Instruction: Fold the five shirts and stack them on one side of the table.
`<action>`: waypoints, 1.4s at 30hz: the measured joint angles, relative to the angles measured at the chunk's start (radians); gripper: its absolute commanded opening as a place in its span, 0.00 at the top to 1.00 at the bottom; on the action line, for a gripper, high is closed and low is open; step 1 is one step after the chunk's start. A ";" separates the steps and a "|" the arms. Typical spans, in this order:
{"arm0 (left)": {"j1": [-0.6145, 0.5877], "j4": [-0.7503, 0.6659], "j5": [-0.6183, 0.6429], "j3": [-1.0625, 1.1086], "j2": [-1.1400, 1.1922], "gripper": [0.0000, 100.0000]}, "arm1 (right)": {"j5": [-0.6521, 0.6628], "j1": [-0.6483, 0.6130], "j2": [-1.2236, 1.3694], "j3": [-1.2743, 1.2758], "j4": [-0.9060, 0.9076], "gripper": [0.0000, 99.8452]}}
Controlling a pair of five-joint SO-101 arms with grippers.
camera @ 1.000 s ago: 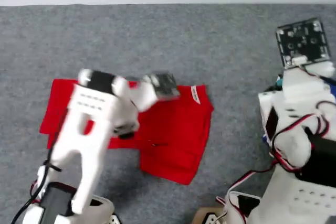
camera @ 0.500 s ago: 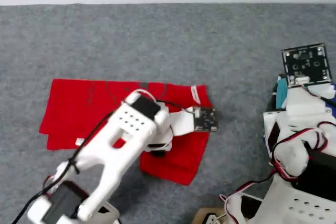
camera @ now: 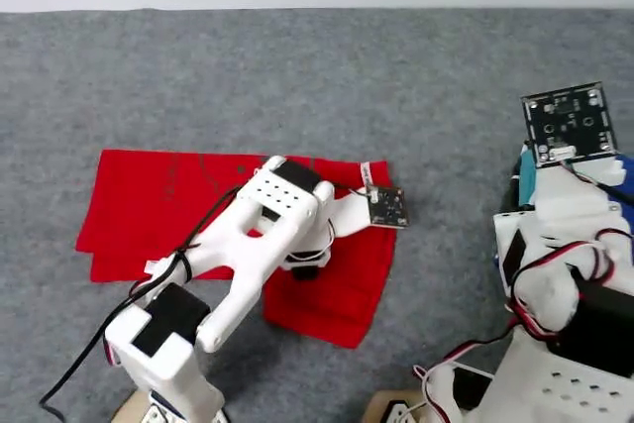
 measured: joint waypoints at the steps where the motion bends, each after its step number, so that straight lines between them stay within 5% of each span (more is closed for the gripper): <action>1: 0.000 0.000 0.000 -0.003 0.000 0.97 | 0.000 0.000 0.000 0.000 0.000 0.99; 15: -0.015 0.002 -0.002 -0.032 0.000 0.99 | 0.000 0.000 0.000 0.000 0.000 0.99; 21: -0.028 0.117 -0.037 -0.084 0.000 0.82 | 0.000 0.000 0.000 0.000 0.000 0.99; 42: -0.061 0.206 -0.011 -0.235 0.071 0.82 | 0.000 0.000 0.000 0.000 0.000 0.99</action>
